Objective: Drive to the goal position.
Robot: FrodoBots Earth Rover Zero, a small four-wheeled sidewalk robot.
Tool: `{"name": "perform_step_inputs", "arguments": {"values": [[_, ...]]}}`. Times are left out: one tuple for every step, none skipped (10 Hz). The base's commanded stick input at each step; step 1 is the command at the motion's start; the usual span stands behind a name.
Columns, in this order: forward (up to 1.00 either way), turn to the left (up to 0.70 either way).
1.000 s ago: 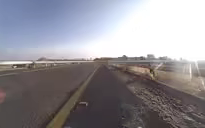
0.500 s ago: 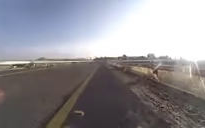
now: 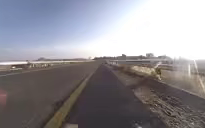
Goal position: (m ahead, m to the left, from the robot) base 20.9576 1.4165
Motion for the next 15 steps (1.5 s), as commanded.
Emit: {"name": "perform_step_inputs", "arguments": {"values": [[0.5, 0.0], [0.5, 0.0], [0.5, 0.0], [0.5, 0.0], [0.5, 0.0], [0.5, 0.0], [0.5, 0.0], [0.5, 0.0], [0.5, 0.0], [0.5, 0.0], [0.5, 0.0], [0.5, 0.0], [0.5, 0.0], [0.5, 0.0], [0.5, 0.0]]}}
